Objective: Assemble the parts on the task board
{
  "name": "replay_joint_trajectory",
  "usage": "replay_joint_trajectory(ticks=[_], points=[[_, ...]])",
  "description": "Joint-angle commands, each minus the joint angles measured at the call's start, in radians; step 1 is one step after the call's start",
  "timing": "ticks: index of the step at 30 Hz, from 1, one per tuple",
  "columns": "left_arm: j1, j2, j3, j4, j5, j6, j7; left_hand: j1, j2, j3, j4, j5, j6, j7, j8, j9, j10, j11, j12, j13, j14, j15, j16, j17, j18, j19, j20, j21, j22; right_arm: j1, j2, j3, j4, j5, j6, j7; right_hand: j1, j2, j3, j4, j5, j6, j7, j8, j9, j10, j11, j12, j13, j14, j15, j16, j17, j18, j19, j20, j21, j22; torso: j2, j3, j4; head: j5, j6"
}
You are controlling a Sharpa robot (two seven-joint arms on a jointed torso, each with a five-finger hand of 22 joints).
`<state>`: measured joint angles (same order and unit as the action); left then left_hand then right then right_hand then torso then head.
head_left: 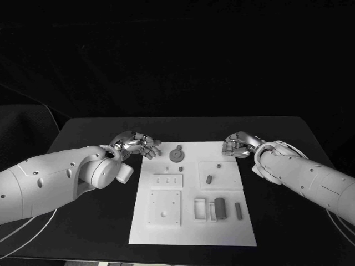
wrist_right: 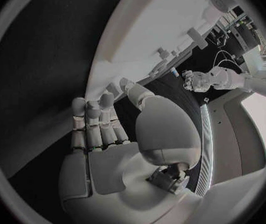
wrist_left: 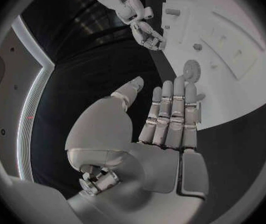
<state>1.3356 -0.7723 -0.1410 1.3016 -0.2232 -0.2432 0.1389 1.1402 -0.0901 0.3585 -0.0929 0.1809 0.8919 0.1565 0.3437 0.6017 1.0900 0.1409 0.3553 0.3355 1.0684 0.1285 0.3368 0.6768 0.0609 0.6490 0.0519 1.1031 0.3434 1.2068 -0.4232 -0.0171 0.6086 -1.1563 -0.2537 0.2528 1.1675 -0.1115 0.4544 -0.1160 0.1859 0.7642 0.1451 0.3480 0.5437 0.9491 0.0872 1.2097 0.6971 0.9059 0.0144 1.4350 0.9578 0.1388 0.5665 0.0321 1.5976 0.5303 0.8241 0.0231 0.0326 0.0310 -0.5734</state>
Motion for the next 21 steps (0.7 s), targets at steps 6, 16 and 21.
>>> replay_joint_trajectory(ticks=[6,16,21], points=[[0.002,0.002,0.001,0.002,-0.003,0.006,0.010,0.006,-0.007,0.000,-0.007,0.003,0.000,0.002,-0.002,-0.001,-0.003,0.002,-0.004,-0.001,-0.002,0.002,-0.004,0.002,0.018,0.002,-0.001,0.000,0.001,0.000,0.000,-0.001,0.001,-0.024,0.007,-0.009,0.013,0.011,0.015,-0.005,-0.001,0.020,0.000,0.011,0.004,0.006,-0.003,0.009,0.002,0.010,-0.002,0.007,0.002,-0.009,0.010,-0.001,0.009,0.002,0.000,0.0010,-0.0015,-0.001,-0.001],[0.002,0.002,0.001,0.001,-0.003,0.005,0.010,0.006,-0.007,0.000,-0.007,0.003,-0.001,0.002,-0.002,-0.001,-0.004,0.002,-0.004,-0.001,-0.002,0.002,-0.004,0.002,0.018,0.002,-0.001,0.000,0.001,0.000,0.000,-0.001,0.008,-0.023,0.001,-0.017,0.015,0.018,0.021,-0.001,-0.001,0.037,0.001,0.018,0.009,0.010,-0.004,0.014,0.002,0.013,-0.003,0.011,0.003,-0.009,0.014,-0.001,0.013,0.003,0.000,0.0015,-0.0013,-0.001,-0.001],[0.002,0.002,0.001,0.001,-0.003,0.003,0.008,0.006,-0.007,0.000,-0.007,0.003,-0.001,0.002,-0.002,-0.001,-0.004,0.002,-0.004,-0.001,-0.002,0.002,-0.004,0.002,0.018,0.002,-0.001,0.000,0.001,0.000,0.002,-0.001,0.010,-0.023,0.001,-0.025,0.004,-0.007,0.012,-0.001,-0.003,0.029,0.010,0.010,0.007,0.011,-0.006,0.018,0.001,0.014,-0.003,0.014,0.003,-0.010,0.014,-0.001,0.016,0.003,0.000,0.0010,-0.0001,-0.002,-0.002]])
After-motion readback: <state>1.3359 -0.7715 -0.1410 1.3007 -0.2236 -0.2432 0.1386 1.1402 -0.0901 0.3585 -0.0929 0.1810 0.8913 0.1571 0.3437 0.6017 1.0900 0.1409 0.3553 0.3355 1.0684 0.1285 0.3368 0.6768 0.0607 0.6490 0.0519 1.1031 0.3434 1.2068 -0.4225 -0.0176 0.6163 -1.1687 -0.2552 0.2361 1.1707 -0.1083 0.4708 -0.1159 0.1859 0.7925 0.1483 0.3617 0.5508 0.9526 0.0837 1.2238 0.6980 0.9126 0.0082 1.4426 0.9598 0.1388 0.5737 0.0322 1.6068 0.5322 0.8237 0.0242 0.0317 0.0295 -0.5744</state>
